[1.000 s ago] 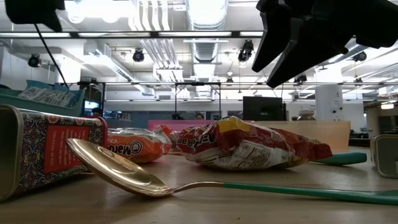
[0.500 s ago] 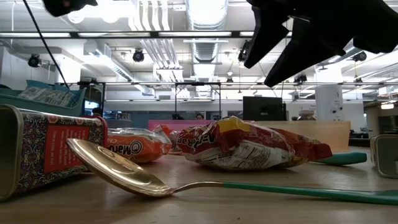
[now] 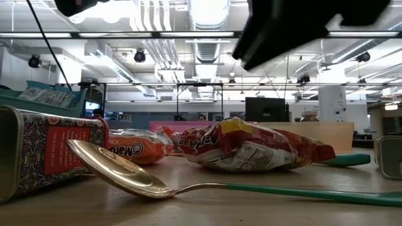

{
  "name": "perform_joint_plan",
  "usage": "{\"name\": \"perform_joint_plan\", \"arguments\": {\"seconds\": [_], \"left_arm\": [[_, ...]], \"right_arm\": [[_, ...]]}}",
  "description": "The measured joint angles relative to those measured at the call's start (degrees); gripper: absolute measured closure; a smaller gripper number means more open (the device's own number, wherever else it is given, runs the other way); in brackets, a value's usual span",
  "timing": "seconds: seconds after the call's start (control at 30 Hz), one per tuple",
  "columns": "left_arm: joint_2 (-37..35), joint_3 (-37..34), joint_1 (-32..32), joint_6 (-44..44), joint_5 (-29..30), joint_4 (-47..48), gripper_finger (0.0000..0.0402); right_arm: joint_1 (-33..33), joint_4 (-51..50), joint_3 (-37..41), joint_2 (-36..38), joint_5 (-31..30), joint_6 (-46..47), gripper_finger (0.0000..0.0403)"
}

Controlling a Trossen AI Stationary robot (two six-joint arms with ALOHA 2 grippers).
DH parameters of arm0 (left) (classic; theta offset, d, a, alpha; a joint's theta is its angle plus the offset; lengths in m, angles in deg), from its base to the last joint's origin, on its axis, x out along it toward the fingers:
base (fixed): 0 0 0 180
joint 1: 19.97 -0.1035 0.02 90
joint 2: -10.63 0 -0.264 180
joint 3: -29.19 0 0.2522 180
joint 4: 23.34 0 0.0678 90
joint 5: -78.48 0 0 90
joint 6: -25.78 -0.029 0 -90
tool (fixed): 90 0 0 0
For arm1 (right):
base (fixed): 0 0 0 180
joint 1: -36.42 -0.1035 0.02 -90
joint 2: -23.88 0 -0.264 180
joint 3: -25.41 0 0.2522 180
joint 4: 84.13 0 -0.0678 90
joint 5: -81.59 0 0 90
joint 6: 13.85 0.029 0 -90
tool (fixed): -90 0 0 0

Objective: Pick & Place Food Item
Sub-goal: Put the light blue spoon into the pink bin

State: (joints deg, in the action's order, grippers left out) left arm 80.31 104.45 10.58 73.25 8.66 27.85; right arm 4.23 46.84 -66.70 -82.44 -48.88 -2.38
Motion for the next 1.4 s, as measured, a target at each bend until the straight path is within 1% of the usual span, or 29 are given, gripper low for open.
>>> {"name": "perform_joint_plan", "arguments": {"seconds": [0.1,0.17,0.27,0.3,0.37,0.5,0.6,0.8,0.9,1.0,1.27,1.4], "left_arm": [[-0.01,0.00,-0.03,0.34,0.50,0.02,0.0200],[-0.01,0.00,-0.06,0.34,0.83,0.02,0.0200],[0.11,0.00,-0.06,0.52,0.81,0.04,0.0200],[0.12,0.00,-0.06,0.59,0.81,0.04,0.0200],[0.12,0.00,-0.06,0.94,0.81,0.06,0.0200],[0.10,0.00,-0.01,1.00,0.59,0.07,0.0200],[0.10,0.00,-0.01,1.00,0.37,0.13,0.0200],[0.10,0.00,-0.01,0.98,0.37,0.56,0.0200],[0.10,-0.02,-0.01,0.98,0.36,1.05,0.0200],[0.10,-0.02,0.01,0.98,0.36,1.65,0.0200],[0.08,-0.02,0.03,0.96,0.35,1.88,0.0200],[0.05,-0.02,0.03,0.96,0.35,1.90,0.0200]], "right_arm": [[0.05,6.78,0.00,-0.03,-0.02,5.18,0.0126],[0.18,10.96,0.00,-0.03,0.32,5.65,0.0126],[0.22,13.20,0.00,-0.03,1.89,5.72,0.0126],[0.22,13.78,0.04,-0.05,1.13,6.26,0.0126],[0.39,13.77,0.04,0.00,-1.50,10.98,0.0126],[1.36,7.59,0.02,1.09,-1.25,21.06,0.0126],[1.77,0.09,0.04,1.88,-1.48,30.45,0.0126],[3.04,-11.65,0.14,1.82,-0.36,43.33,0.0126],[4.38,-12.67,1.48,1.39,2.57,44.58,0.0126],[5.68,-11.20,3.73,1.37,5.41,45.26,0.0126],[8.47,-10.54,9.94,1.43,10.59,47.79,0.0126],[9.22,-6.35,12.92,1.43,15.29,48.12,0.0126]]}}
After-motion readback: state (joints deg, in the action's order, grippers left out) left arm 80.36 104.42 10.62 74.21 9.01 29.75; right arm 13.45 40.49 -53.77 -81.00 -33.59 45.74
